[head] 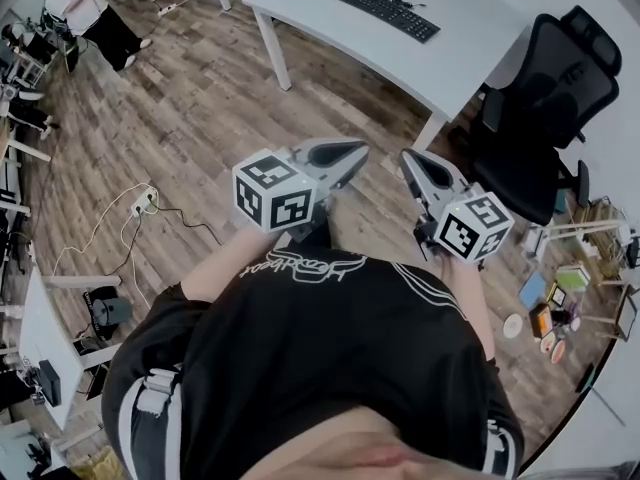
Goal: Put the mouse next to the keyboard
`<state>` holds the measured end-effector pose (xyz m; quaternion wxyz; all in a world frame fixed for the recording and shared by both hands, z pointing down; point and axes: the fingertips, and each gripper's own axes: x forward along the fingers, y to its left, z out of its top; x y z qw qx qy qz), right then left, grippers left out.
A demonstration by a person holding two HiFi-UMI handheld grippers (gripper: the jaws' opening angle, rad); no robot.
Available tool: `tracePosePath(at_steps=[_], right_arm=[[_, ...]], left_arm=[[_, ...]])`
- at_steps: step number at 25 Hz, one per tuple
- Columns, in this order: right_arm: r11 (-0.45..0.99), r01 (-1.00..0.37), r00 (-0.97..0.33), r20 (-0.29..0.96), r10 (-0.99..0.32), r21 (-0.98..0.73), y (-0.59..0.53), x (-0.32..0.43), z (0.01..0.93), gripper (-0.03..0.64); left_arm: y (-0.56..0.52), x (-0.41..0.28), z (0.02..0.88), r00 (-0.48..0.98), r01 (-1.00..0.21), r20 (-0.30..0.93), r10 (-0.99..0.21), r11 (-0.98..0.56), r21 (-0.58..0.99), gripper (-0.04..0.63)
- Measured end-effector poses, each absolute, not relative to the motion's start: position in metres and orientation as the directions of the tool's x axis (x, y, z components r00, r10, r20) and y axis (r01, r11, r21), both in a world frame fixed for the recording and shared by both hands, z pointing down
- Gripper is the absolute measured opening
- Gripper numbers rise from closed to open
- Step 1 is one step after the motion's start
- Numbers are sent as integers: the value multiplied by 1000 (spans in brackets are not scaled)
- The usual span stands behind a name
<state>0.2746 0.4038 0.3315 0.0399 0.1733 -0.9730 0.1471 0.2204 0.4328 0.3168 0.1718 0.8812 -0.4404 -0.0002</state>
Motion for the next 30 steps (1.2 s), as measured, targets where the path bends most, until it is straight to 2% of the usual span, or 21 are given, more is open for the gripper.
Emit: tracePosePath(at_steps=[13,24,30], right_arm=[[834,-409,-912,198,-359,-370,253,154,354,9],[810,-482,-874,249,-418,-334,126,41,352,11],[819,-471,-879,247,-407,-326,97,11,350,10]], left_arm=[[273,92,337,652,-738,194,-733,-554,385,8],[149,-33,338,671,-716,189,-717,-560,417,8],[114,-59,334,679,-711,187,-710,-571,410,8]])
